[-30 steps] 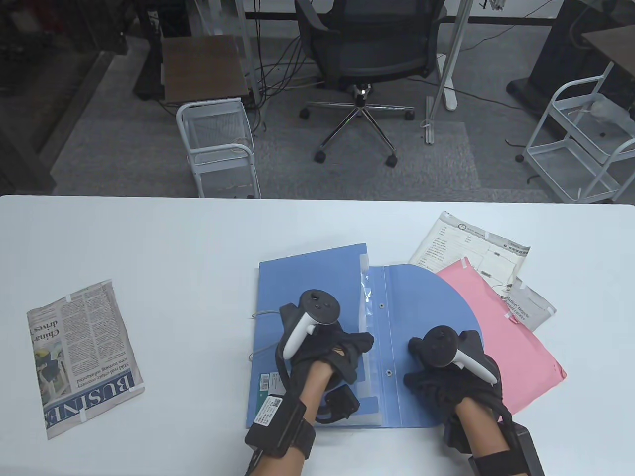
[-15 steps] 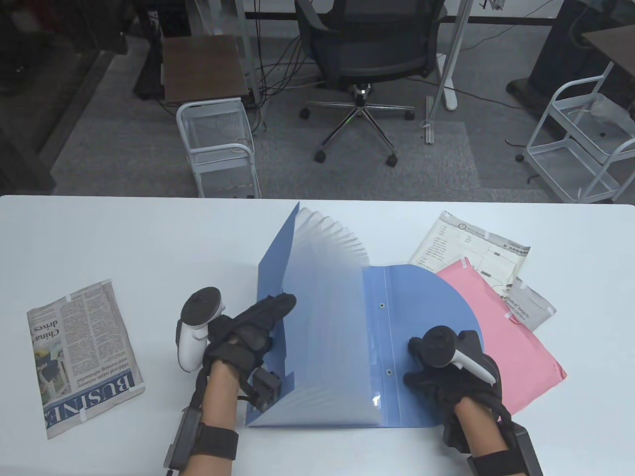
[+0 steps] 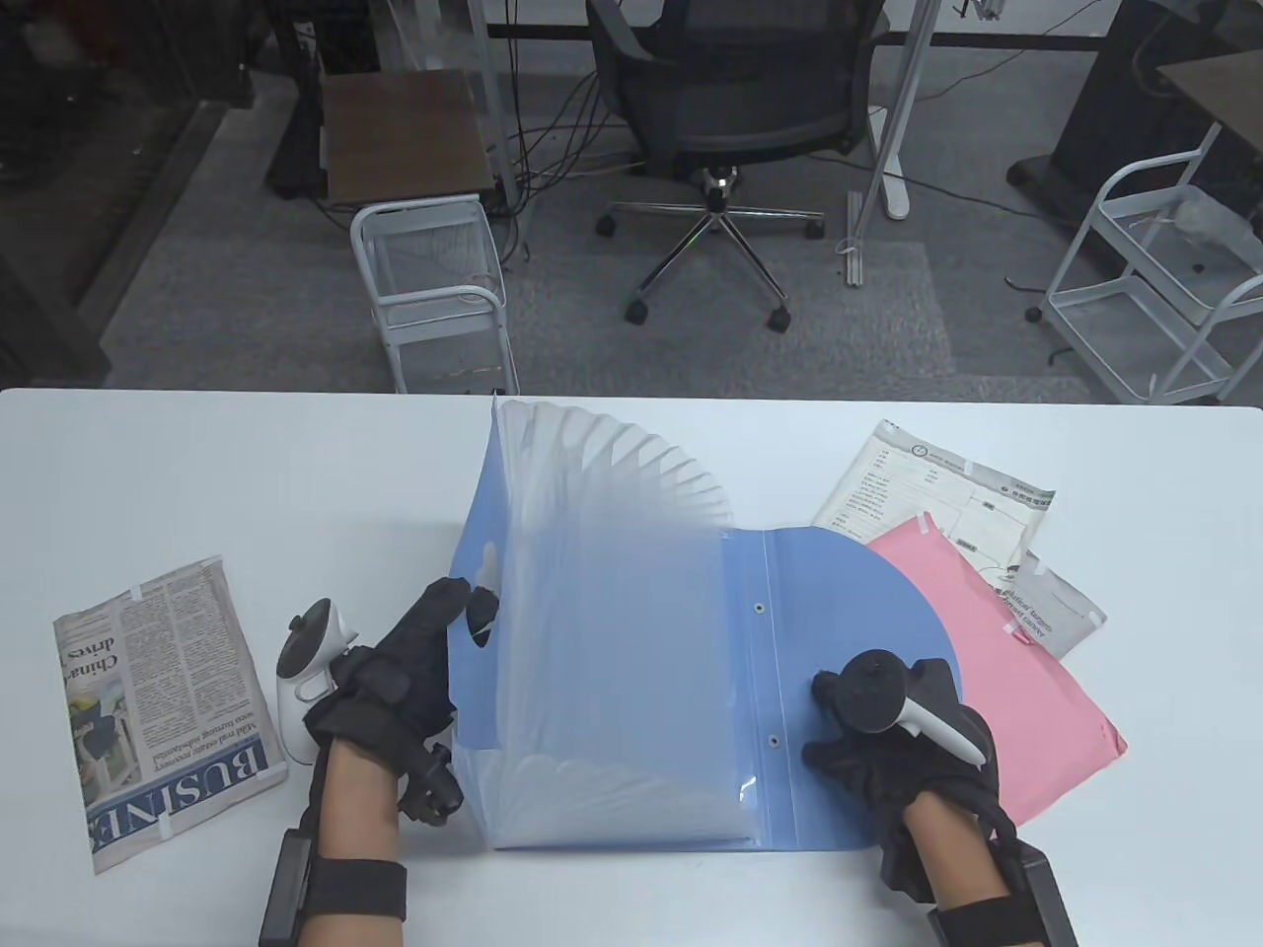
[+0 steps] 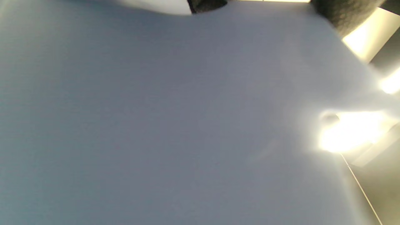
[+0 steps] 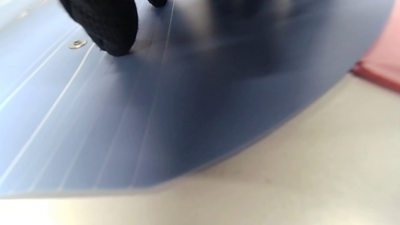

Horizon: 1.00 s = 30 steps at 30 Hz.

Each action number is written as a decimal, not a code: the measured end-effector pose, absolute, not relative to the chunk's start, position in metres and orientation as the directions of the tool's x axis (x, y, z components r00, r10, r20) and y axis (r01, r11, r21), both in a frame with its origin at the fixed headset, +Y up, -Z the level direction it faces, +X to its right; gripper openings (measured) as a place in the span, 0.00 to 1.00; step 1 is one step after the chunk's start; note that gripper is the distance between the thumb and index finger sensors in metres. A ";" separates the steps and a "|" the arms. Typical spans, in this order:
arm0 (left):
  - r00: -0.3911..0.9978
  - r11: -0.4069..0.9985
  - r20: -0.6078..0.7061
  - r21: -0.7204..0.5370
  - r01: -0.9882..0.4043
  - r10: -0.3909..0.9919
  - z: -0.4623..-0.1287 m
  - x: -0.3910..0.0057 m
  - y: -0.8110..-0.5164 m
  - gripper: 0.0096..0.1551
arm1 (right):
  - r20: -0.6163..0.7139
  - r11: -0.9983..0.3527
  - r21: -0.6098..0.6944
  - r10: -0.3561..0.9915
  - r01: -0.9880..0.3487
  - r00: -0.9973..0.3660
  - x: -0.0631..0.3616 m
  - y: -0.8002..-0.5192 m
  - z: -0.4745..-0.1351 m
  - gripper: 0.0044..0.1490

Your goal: Sort materials into accordion folder compartments

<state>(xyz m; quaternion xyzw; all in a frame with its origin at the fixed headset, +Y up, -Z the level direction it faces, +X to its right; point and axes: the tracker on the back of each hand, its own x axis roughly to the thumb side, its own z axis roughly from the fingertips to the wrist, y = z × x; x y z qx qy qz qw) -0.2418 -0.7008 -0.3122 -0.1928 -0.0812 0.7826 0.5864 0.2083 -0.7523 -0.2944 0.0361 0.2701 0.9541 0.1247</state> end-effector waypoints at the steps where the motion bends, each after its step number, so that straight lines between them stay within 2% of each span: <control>1: -0.227 -0.285 -0.196 -0.355 -0.891 0.954 -0.312 -0.245 -0.702 0.46 | 0.003 -0.825 0.523 0.255 -0.216 -0.967 0.208 -0.752 -0.294 0.47; 8: -0.356 -0.411 -0.211 -0.350 -0.842 0.910 -0.312 -0.251 -0.716 0.45 | -0.006 -0.826 0.522 0.245 -0.212 -0.969 0.209 -0.751 -0.295 0.46; 17: -0.394 -0.445 -0.207 -0.365 -0.818 0.895 -0.313 -0.248 -0.723 0.45 | -0.038 -0.801 0.551 0.255 -0.233 -0.966 0.214 -0.731 -0.297 0.44; 26: -0.387 -0.437 -0.205 -0.365 -0.822 0.899 -0.312 -0.247 -0.725 0.45 | 0.019 -0.856 0.488 0.207 -0.171 -0.978 0.219 -0.667 -0.285 0.41; 30: -0.375 -0.424 -0.200 -0.362 -0.830 0.905 -0.313 -0.247 -0.726 0.45 | 0.038 -0.877 0.429 0.255 -0.215 -0.966 0.224 -0.633 -0.279 0.40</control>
